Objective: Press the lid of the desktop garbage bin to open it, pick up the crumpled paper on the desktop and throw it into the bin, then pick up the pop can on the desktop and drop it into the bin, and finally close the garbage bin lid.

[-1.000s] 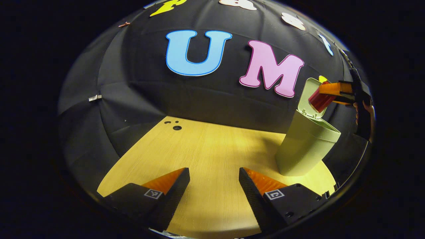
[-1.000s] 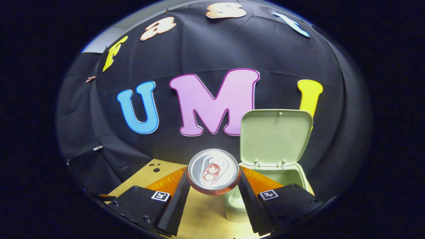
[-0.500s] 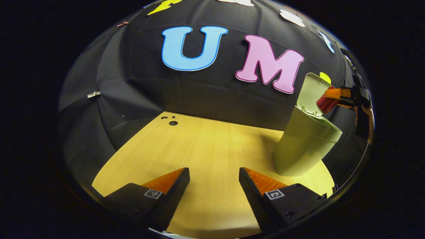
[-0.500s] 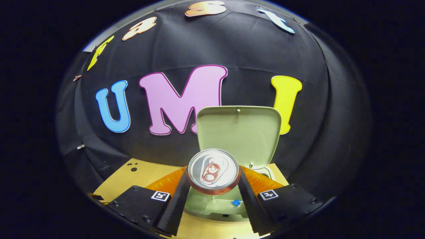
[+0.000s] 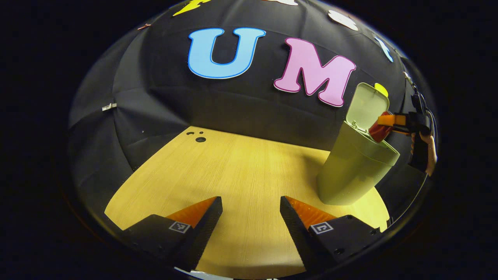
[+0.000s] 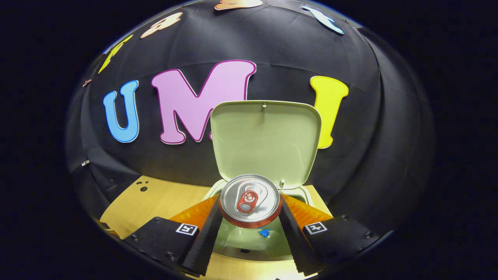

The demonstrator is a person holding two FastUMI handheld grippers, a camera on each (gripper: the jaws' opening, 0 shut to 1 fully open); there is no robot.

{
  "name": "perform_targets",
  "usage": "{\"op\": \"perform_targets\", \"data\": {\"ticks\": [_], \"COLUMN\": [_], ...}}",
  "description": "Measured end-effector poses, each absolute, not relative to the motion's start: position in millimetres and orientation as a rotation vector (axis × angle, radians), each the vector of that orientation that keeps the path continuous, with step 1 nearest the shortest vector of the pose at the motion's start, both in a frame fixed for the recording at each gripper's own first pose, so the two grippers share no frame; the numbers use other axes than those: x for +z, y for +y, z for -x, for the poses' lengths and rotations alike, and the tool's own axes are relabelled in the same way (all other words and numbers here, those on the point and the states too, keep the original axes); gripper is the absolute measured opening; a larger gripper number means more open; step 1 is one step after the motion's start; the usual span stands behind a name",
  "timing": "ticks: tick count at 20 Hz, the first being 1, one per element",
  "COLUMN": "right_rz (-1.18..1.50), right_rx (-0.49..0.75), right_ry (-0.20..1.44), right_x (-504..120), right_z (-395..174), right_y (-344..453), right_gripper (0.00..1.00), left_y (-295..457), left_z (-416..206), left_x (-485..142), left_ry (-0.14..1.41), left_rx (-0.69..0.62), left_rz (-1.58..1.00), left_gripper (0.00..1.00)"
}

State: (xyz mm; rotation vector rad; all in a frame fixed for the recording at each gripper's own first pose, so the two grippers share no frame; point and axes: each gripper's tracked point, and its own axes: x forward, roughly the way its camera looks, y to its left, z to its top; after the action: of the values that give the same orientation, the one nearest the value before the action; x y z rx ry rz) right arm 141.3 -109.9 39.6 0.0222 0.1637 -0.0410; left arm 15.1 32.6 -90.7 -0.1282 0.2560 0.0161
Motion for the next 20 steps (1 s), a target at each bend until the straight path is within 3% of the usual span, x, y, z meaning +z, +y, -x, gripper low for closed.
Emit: {"op": "perform_targets", "data": {"ticks": [3, 8, 20], "right_rz": [-0.017, -0.028, -0.007], "right_rx": [-0.057, -0.079, -0.115], "right_ry": [0.155, 0.098, -0.203], "right_x": [41.5, 64.9, 209.9], "right_z": [-141.8, -139.1, -140.2], "right_y": [-116.0, -124.1, -140.0], "right_gripper": [0.85, 0.96, 0.95], "left_y": [38.6, 44.1, 43.5], "left_z": [-10.6, -7.0, -5.4], "left_x": [-95.1, -98.8, -106.7], "left_ry": [0.261, 0.267, 0.274], "left_rx": [0.031, 0.053, 0.058], "left_rz": [0.134, 0.148, 0.166], "left_gripper": [0.96, 0.96, 0.96]}}
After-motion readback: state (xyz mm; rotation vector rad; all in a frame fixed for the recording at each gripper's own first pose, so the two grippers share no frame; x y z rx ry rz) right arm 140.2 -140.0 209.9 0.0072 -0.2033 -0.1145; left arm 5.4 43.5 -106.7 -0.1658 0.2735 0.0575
